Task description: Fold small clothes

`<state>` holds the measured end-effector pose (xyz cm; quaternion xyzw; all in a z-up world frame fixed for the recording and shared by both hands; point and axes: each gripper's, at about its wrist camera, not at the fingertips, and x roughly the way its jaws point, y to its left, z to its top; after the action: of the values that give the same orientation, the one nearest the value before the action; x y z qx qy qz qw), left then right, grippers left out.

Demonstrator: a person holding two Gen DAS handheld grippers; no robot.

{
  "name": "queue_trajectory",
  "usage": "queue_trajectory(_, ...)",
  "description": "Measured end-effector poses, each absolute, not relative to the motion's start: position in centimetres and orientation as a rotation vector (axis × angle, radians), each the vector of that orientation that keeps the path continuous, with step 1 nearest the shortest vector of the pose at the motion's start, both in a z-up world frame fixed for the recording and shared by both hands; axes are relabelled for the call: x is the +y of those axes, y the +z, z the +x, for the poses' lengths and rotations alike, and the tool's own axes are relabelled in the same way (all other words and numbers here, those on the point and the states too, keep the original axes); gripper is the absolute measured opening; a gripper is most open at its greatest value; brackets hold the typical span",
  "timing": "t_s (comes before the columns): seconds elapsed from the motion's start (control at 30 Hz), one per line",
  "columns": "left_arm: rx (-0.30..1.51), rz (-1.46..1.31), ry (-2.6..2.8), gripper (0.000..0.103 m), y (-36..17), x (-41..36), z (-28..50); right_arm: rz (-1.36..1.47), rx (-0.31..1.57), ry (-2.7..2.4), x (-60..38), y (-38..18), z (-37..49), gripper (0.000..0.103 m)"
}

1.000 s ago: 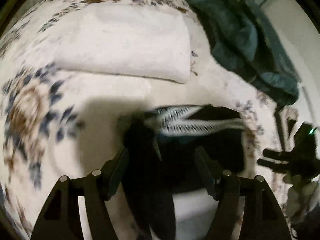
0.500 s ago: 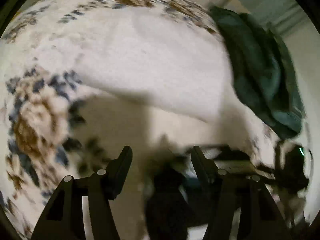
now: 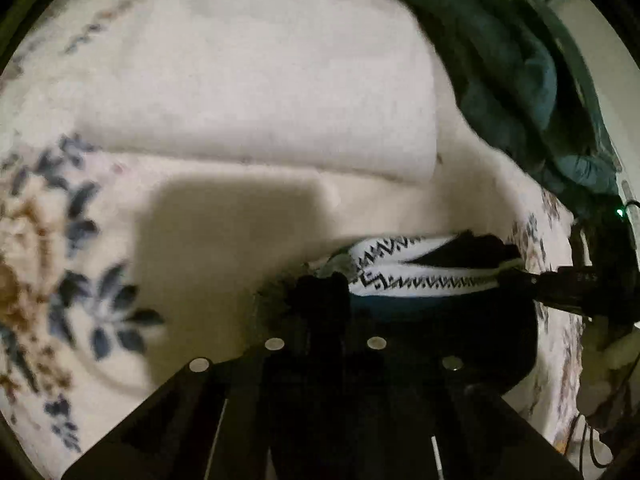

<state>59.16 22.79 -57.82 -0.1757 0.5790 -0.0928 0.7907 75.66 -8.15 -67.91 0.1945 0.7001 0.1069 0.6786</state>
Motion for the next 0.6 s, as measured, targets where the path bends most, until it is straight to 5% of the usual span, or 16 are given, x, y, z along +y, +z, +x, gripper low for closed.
queue_trajectory(0.1, 1.256, -0.415, -0.199, 0.015, -56.4, 23.4, 58.6, 0.439, 1.607, 0.247, -8.4, -67.5, 74.9, 0.013)
queue_trajectory(0.2, 1.207, -0.469, -0.213, 0.037, -52.9, 23.7, 55.5, 0.434, 1.591, 0.282, -9.7, -64.9, 72.1, 0.056)
queue_trajectory(0.23, 1.196, -0.483, -0.209, 0.046, -52.1, 23.8, 54.5, 0.443, 1.59, 0.299, -10.3, -64.0, 70.8, 0.06)
queue_trajectory(0.43, 1.199, -0.46, -0.197, 0.054, -47.5, 23.1, 42.7, 0.481, 1.653, 0.337, -14.8, -59.4, 58.2, 0.06)
queue_trajectory(0.6, 1.37, -0.489, -0.164, 0.055, -49.4, 20.4, 31.6, 0.488, 1.815, 0.336, -17.6, -60.0, 45.0, 0.064)
